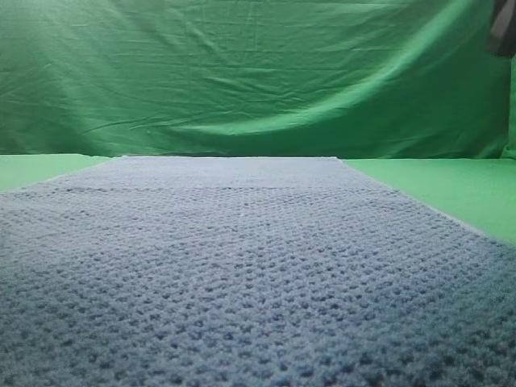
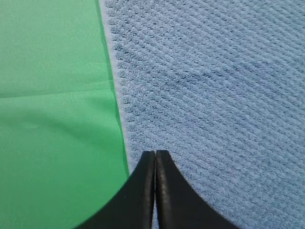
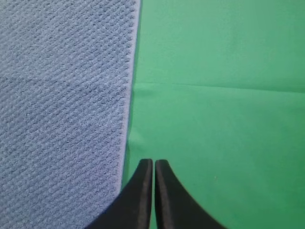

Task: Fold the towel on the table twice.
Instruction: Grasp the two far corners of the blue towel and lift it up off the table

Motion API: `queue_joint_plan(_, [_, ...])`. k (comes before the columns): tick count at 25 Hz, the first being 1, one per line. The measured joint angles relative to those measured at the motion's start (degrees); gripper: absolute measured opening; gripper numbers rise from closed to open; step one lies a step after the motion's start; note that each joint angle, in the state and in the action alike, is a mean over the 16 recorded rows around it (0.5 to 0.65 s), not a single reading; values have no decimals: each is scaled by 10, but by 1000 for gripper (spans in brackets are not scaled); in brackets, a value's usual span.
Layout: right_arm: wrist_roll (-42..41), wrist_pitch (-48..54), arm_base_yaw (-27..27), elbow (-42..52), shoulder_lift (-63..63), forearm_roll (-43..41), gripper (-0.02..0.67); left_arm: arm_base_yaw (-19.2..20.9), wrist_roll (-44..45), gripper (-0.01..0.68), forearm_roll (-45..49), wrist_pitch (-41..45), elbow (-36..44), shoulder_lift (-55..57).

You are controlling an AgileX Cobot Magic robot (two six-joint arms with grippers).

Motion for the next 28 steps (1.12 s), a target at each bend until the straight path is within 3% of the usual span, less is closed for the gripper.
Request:
queue_joint_plan(11, [-10, -22, 52, -114, 179, -8, 6, 0, 9, 0, 9, 4, -87, 142])
queue_joint_plan(16, [-25, -21, 60, -156, 230, -15, 89, 0, 14, 22, 13, -5, -107, 177])
queue_joint_plan(19, [-34, -18, 62, -171, 246, -18, 192, 0, 15, 92, 15, -10, -113, 190])
queue_joint_plan(28, [-48, -7, 65, -184, 262, -20, 540, 0, -8, 445, 15, -22, -117, 207])
